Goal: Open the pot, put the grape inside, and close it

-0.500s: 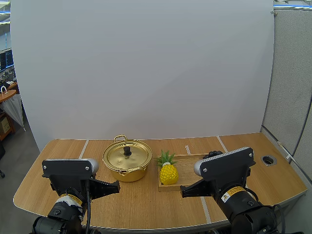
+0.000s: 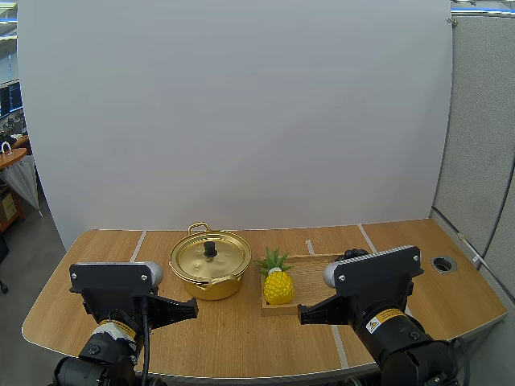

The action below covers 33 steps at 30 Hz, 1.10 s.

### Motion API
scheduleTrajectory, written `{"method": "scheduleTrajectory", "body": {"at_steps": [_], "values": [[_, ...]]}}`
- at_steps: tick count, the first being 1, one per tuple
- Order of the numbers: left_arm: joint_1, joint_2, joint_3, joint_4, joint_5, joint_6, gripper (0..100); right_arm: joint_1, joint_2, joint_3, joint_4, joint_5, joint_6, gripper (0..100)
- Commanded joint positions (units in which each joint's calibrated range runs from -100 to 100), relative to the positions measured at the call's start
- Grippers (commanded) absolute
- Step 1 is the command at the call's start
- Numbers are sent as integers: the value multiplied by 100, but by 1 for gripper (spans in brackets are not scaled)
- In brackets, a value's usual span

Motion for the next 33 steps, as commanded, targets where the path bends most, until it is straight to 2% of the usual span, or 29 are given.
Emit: {"method": "scheduleTrajectory", "body": {"at_steps": [1, 6, 10, 16, 23, 28, 33], "values": [[-10, -42, 8, 35, -131, -23, 0, -46, -43, 0, 22, 10, -37, 0], [-10, -42, 8, 54, -131, 46, 0, -46, -43, 0, -56, -32, -37, 0], [-10, -42, 8, 179, -198, 458, 0, -46, -43, -75, -281, -61, -37, 0], [-10, -42, -679, 283, -198, 648, 0, -46, -43, -1373, 137, 1065, -37, 0], [-10, -42, -2075, 384, 12, 648, 0, -46, -43, -2651, 34, 1238, -37, 0], [-10, -42, -3258, 394, 1394, 648, 0, -46, -43, -3407, 8, 2080, -37, 0], [-10, -42, -4400, 394, 3160, 648, 0, -46, -43, -4100, 18, 3965, -37, 0]]}}
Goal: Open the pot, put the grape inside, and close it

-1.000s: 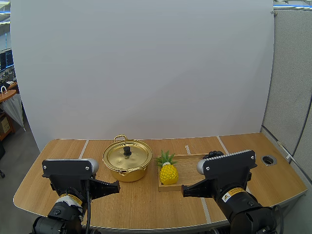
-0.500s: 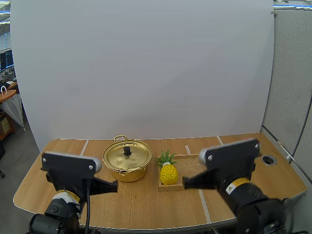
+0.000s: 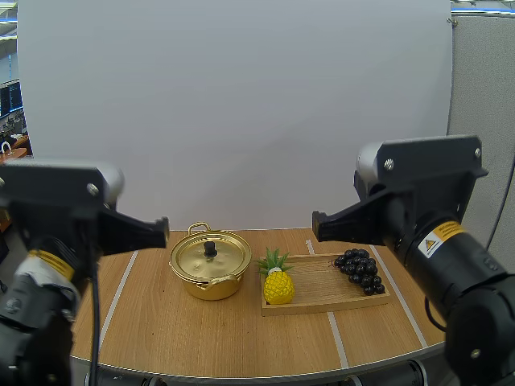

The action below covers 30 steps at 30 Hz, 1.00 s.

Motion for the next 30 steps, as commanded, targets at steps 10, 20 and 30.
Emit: {"method": "scheduleTrajectory", "body": {"at_steps": [10, 20, 30], "values": [[-10, 0, -1706, -251, 2857, 561, 0, -24, 0, -1352, -43, 3478, -9, 0], [-10, 2013, -1706, -1104, 2994, 1025, 0, -24, 1225, -1507, -801, 3947, 541, 0], [-10, 3865, -1706, -1400, 1923, 1294, 0, -24, 2697, -1507, -1249, 3904, 883, 0]]}}
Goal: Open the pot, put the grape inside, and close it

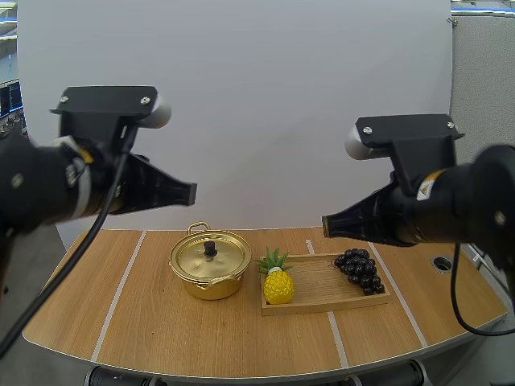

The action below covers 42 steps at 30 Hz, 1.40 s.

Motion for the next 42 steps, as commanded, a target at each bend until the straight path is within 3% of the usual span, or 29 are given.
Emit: {"method": "scheduleTrajectory", "body": {"at_steps": [1, 4, 8, 11, 14, 16, 17, 25, 30, 42], "values": [[-10, 667, -19, -138, -553, 120, 0, -24, 630, -65, -90, -97, 81, 0], [-10, 1099, -19, -211, -674, 294, 0, -24, 976, -65, -78, -112, 81, 1], [-10, 1564, -19, -243, -830, 321, 2, -24, 1232, -65, -78, -340, 81, 38], [-10, 1827, -19, -284, -844, 321, 17, -24, 1244, -65, -78, -528, 72, 69], [-10, 2082, -19, -284, -844, 321, 59, -24, 1244, -65, -78, -592, 72, 100], [-10, 2168, -19, -284, -868, 435, 93, -24, 1244, -65, -78, -592, 72, 100], [-10, 2200, -19, -288, -867, 549, 100, -24, 1244, -65, -78, -592, 72, 100], [-10, 2212, -19, -867, -924, 1645, 100, -24, 1244, -65, -78, -655, 61, 100], [-10, 2386, -46, -1371, -907, 2777, 100, -24, 1244, -65, -78, -655, 61, 100], [-25, 4569, -998, -1310, -127, 3271, 100, -24, 1244, -65, -58, -653, 61, 100]]}}
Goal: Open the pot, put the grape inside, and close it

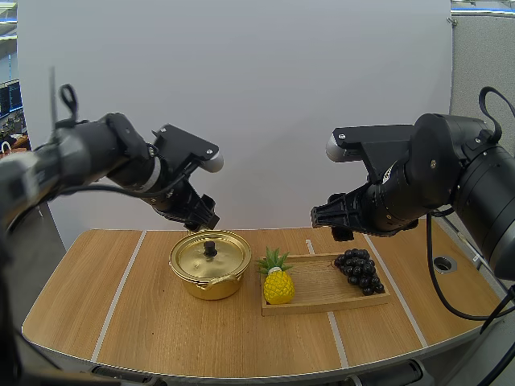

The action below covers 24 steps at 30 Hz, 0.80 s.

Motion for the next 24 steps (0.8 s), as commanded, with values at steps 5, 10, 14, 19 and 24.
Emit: {"method": "scheduleTrajectory", "body": {"at_steps": [5, 10, 14, 19, 24], "values": [[-25, 1317, -965, -86, 557, 142, 100, -24, -21, -54, -26, -111, -27, 100], [-25, 1929, -1332, -67, 750, 142, 100, -24, -21, -54, -26, -111, -27, 100], [-155, 2263, -1428, 208, 753, 108, 100, -24, -21, -54, -20, -111, -27, 100], [-273, 2480, -1428, 551, 499, -47, 100, -24, -21, -54, -20, -111, -27, 100], [-273, 2673, -1428, 766, 410, -113, 100, -24, -21, -54, -20, -111, -27, 100]]}}
